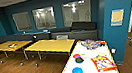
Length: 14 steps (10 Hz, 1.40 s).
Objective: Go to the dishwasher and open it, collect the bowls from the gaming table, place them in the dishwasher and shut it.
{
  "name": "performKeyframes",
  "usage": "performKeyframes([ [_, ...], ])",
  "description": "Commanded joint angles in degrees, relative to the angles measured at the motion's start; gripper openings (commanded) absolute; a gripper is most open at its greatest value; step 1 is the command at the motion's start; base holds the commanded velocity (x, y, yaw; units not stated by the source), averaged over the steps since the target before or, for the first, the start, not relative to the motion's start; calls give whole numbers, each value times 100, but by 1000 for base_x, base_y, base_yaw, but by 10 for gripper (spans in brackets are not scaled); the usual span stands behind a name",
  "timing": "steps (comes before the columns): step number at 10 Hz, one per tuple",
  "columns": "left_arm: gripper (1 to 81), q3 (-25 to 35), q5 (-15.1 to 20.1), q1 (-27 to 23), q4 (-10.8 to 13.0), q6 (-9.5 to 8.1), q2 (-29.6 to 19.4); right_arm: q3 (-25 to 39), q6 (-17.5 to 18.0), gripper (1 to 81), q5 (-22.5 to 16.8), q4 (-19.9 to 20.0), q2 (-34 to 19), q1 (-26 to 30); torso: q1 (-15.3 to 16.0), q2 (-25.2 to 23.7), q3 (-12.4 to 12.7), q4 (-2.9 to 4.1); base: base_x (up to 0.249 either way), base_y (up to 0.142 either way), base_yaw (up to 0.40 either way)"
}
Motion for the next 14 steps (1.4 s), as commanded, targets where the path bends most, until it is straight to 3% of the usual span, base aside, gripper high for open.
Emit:
performKeyframes([
  [1, 811, 6, 246, -258, -4, 29, -7, 9, -17, 811, -281, -16, 24, 289, 0, 0, 0, 0, 93, 104, 0],
  [9, 811, 15, 246, -258, -4, 29, -7, 18, -17, 811, -281, -16, 24, 289, 0, 0, 0, 0, 89, 93, 0],
  [14, 811, 6, 255, -258, -31, 29, 2, 27, -17, 811, -281, -16, 24, 298, 2, 2, 0, 0, 14, 0, 0],
])
